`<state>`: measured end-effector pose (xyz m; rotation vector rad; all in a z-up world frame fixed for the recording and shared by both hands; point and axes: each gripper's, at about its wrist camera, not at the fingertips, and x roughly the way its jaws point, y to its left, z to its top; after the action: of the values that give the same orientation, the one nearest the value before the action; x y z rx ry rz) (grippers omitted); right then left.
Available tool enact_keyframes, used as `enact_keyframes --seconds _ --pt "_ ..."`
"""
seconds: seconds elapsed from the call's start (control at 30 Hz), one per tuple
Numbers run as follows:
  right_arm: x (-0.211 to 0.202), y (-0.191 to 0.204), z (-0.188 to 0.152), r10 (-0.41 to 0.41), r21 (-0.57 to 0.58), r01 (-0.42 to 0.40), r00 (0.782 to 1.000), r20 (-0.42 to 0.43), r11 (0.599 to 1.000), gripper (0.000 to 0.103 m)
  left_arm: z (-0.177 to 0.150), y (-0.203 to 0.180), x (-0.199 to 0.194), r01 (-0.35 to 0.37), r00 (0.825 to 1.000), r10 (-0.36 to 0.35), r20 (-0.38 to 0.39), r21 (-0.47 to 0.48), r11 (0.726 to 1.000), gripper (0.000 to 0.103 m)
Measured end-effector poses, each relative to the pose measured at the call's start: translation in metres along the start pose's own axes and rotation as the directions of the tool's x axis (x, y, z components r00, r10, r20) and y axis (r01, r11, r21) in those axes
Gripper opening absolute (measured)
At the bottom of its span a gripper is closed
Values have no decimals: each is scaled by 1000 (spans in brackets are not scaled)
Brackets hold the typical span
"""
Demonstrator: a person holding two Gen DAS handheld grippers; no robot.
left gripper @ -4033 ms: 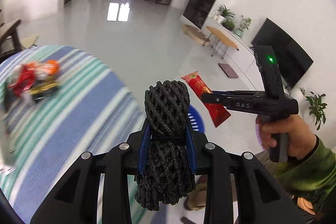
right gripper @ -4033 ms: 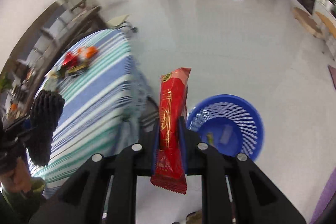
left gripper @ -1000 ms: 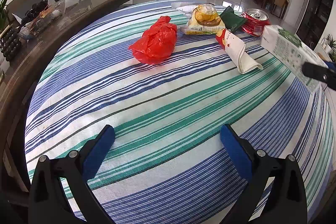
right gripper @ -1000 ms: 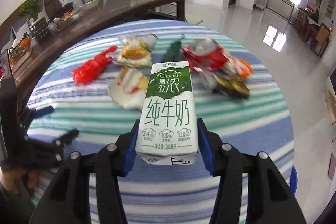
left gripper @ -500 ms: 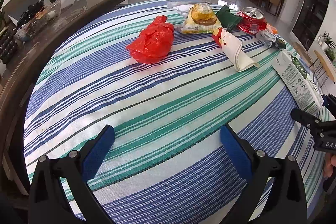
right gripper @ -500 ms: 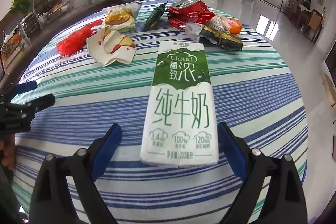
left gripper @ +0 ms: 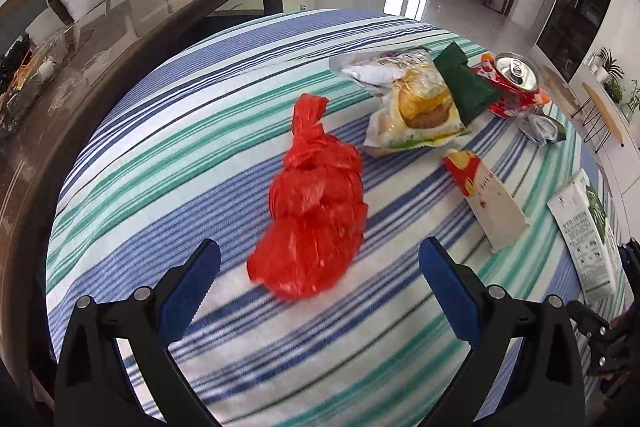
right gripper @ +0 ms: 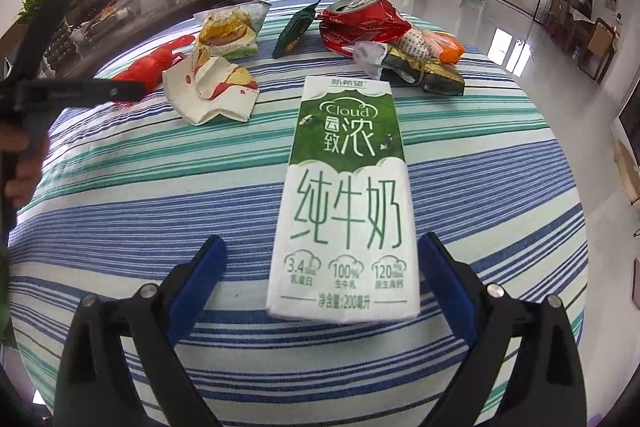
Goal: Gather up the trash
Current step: 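Grasp the red plastic bag with left tool while right tool holds the milk carton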
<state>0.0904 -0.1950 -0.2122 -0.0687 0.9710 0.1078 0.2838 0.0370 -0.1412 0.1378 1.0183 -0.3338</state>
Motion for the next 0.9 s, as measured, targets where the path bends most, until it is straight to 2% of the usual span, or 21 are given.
enact_keyframes --seconds 0.07,0.13,0.17,0.2,0.23,0.33,0.57,0.6,0.63,0.7,0.73,0.8,0.9 --pt "0 0 0 0 0 0 1000 0 1000 94 5 0 7 -7 1000 7 3 2 1000 91" --pt "0 0 0 0 0 0 1000 0 1000 94 8 -2 11 -4 1000 4 2 15 1000 71" --pt "0 0 0 1 0 -1 1000 0 1000 94 8 -4 11 -19 1000 19 8 27 999 68" --pt "0 0 0 0 -1 0 1000 0 1000 94 7 -7 10 -20 1000 19 18 41 999 53" --pt "0 0 0 0 -1 0 1000 0 1000 94 5 -7 7 -8 1000 7 22 43 999 42" --pt "0 0 0 1 0 -1 1000 0 1000 94 -7 -13 -6 -1 1000 1 14 27 1000 41" --pt "0 0 0 1 -1 -1 1000 0 1000 94 -76 -46 -54 49 998 -48 35 -18 999 44" --pt "0 0 0 1 0 -1 1000 0 1000 94 -84 -51 -58 54 998 -53 40 -18 998 50" --pt "0 0 0 1 -1 -1 1000 0 1000 94 -91 -57 -60 55 998 -54 44 -20 998 65" --pt "0 -1 0 1 -1 -1 1000 0 1000 94 -96 -63 -61 40 997 -39 63 -15 999 83" --pt "0 0 0 1 -1 -1 1000 0 1000 94 -98 -65 -60 22 997 -21 72 -5 1000 87" --pt "0 -1 0 1 0 -1 1000 0 1000 94 -98 -64 -51 -10 998 9 54 2 1000 89" --pt "0 -1 0 1 0 -1 1000 0 1000 94 -95 -66 -42 -19 999 18 39 12 1000 96"
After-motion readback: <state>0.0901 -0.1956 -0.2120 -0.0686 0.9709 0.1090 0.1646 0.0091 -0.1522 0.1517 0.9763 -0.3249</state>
